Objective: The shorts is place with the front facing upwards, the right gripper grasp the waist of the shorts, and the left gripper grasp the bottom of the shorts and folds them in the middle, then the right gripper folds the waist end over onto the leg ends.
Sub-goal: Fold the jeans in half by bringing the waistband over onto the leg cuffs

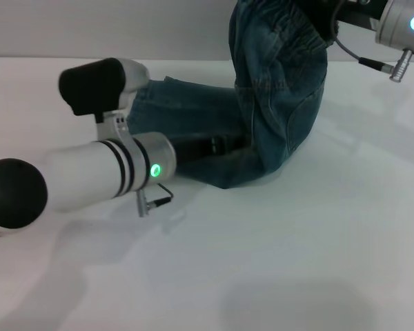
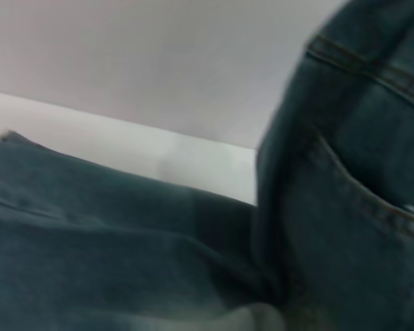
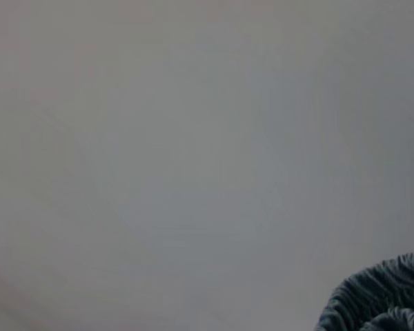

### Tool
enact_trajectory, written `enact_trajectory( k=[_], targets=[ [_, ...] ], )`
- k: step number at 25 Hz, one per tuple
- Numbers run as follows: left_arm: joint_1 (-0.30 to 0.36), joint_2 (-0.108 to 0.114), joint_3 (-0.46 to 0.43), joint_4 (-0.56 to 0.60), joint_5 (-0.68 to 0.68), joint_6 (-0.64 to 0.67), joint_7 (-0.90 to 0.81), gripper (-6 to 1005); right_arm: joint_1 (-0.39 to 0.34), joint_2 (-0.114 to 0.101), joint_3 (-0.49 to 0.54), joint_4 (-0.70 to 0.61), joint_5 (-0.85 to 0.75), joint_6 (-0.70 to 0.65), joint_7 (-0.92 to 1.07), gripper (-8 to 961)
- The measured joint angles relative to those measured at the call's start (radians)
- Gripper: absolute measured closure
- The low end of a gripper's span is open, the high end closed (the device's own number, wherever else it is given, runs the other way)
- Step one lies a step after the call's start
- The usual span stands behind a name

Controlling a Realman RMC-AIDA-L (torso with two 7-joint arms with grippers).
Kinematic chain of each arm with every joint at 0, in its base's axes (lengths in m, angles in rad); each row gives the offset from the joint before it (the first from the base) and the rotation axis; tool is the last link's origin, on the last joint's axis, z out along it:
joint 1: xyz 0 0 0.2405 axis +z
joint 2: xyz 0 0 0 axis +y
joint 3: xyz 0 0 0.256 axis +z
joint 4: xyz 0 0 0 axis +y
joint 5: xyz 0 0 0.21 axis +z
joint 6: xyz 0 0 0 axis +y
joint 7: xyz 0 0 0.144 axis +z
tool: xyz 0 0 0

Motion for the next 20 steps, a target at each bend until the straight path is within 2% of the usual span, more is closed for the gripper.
enact_trajectory(
  k=[8,9,20],
  targets=[
    [-0.024,0.000,0.079,-0.002,-0.085,0.002,0.015,153,0.011,0.000,-0.003,0.005,0.000,0.017,-0.008,929],
    [-0.033,-0.001,0.103,-0.005,-0.132,0.002,0.046,154,0.011,0.000,-0.003,0.005,0.000,0.020,-0.009,929],
    [-0.074,-0.002,0.147,0.019,-0.283,-0.015,0.151,155,0.028,0.005,-0.006,0.038,0.000,0.040,-0.033,929]
  ],
)
